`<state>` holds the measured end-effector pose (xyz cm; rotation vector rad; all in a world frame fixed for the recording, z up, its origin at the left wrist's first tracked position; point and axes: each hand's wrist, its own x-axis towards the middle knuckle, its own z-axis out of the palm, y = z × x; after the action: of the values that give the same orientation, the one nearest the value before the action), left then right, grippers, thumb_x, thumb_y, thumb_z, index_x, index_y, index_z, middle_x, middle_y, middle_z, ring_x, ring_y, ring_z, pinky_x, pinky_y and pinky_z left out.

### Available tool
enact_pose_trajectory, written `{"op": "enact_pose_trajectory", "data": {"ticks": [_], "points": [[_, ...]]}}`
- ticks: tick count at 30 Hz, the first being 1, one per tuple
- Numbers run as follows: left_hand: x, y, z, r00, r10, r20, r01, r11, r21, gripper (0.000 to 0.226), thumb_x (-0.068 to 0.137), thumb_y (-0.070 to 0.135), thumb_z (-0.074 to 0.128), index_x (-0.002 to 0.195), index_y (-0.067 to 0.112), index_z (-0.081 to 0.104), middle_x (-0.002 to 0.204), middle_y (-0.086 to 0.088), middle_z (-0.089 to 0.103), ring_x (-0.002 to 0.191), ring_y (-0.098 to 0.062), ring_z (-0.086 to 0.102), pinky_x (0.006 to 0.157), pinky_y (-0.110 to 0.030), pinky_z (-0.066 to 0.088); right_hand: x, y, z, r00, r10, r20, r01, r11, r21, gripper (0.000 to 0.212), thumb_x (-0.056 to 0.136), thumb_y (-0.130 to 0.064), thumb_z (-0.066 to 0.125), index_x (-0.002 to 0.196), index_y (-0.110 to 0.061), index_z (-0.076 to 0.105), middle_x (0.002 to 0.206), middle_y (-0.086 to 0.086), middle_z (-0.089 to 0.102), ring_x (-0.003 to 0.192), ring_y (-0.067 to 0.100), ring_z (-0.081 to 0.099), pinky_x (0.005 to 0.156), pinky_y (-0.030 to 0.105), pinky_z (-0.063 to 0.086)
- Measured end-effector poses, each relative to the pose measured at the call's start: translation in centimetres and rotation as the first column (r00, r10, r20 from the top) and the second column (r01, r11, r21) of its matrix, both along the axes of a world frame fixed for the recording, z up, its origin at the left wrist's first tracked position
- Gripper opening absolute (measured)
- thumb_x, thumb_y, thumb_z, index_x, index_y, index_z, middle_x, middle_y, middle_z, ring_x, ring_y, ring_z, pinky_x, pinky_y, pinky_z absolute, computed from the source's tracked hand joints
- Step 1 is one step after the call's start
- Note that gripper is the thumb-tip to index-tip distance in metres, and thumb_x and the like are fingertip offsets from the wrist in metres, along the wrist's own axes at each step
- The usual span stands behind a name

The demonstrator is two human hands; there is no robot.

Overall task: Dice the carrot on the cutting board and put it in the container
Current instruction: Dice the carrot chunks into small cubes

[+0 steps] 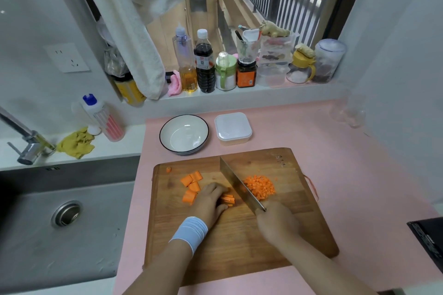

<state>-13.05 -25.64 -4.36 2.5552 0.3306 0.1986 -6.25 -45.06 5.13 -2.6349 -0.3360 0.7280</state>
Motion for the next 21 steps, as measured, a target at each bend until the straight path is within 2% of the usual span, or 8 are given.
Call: {"op": "enact_pose_trajectory", "data": {"ticks": [2,5,7,9,13,18,21], "points": [[0.6,-0.1,0.0,0.999,-0.028,-0.017,0.028,1.0,-0.002,0.043,0.083,0.023,0.073,0.125,0.019,0.064,0.116,0.002,0.06,0.111,-0.015,0.049,0.1,-0.026,0.039,-0.1,-0.1,-0.2,1.0,0.008,-0.013,-0.007,1.0,0.006,0.024,0.1,-0.034,0.047,0.083,-0.027,0.063,0.074,-0.009,0.064,0.066,0.012,0.059,0.054,0.025,0.038],[1.1,-0.6,-0.3,0.999,0.004,-0.032,-0.005,1.0,-0.026,0.031,0.086,0.024,0.071,0.116,0.017,0.07,0.107,0.0,0.061,0.106,-0.017,0.05,0.098,-0.03,0.042,-0.3,-0.2,-0.2,1.0,0.015,-0.024,-0.014,1.0,0.021,0.026,0.101,-0.035,0.046,0.084,-0.028,0.064,0.075,-0.009,0.065,0.069,0.012,0.062,0.054,0.025,0.039],[1.0,-1.4,-0.3,0.997,0.064,-0.032,-0.066,0.996,-0.06,0.028,0.088,0.026,0.069,0.114,0.016,0.071,0.104,0.0,0.061,0.104,-0.016,0.051,0.098,-0.024,0.039,-0.5,-0.3,-0.2,1.0,0.019,-0.024,-0.018,0.999,0.03,0.028,0.102,-0.035,0.045,0.081,-0.028,0.062,0.075,-0.009,0.065,0.07,0.012,0.062,0.055,0.026,0.039],[0.6,-2.2,-0.6,0.992,0.128,0.002,-0.128,0.989,-0.068,0.031,0.088,0.028,0.069,0.116,0.016,0.07,0.102,0.0,0.062,0.104,-0.016,0.051,0.094,-0.016,0.033,-0.8,-0.2,-0.1,1.0,0.02,-0.023,-0.019,0.999,0.037,0.031,0.102,-0.035,0.044,0.076,-0.029,0.058,0.074,-0.008,0.064,0.071,0.013,0.062,0.054,0.026,0.037],[-0.7,-2.5,-1.2,0.986,0.152,0.074,-0.145,0.986,-0.086,0.042,0.087,0.03,0.071,0.126,0.019,0.063,0.105,0.003,0.064,0.103,-0.012,0.05,0.092,-0.016,0.034,-1.0,0.2,-0.1,1.0,-0.008,-0.019,0.008,0.999,0.033,0.032,0.102,-0.036,0.044,0.074,-0.028,0.057,0.076,-0.008,0.065,0.075,0.014,0.062,0.057,0.028,0.038],[-1.0,-1.3,-1.4,0.984,0.107,0.145,-0.094,0.991,-0.099,0.02,0.078,0.014,0.08,0.096,0.02,0.074,0.092,0.008,0.069,0.092,-0.007,0.055,0.085,-0.019,0.044,-1.7,0.7,-0.4,0.999,-0.004,-0.034,0.005,0.999,0.046,0.031,0.101,-0.036,0.044,0.075,-0.027,0.059,0.074,-0.008,0.065,0.07,0.011,0.061,0.054,0.027,0.036],[-1.0,-1.3,-1.8,0.984,0.076,0.159,-0.059,0.992,-0.108,0.019,0.074,0.012,0.082,0.091,0.02,0.075,0.088,0.009,0.07,0.089,-0.008,0.056,0.086,-0.011,0.039,-2.2,0.8,-0.9,1.0,-0.001,-0.032,0.002,0.999,0.038,0.029,0.099,-0.036,0.044,0.076,-0.029,0.06,0.074,-0.009,0.066,0.074,0.012,0.063,0.057,0.028,0.042]]}}
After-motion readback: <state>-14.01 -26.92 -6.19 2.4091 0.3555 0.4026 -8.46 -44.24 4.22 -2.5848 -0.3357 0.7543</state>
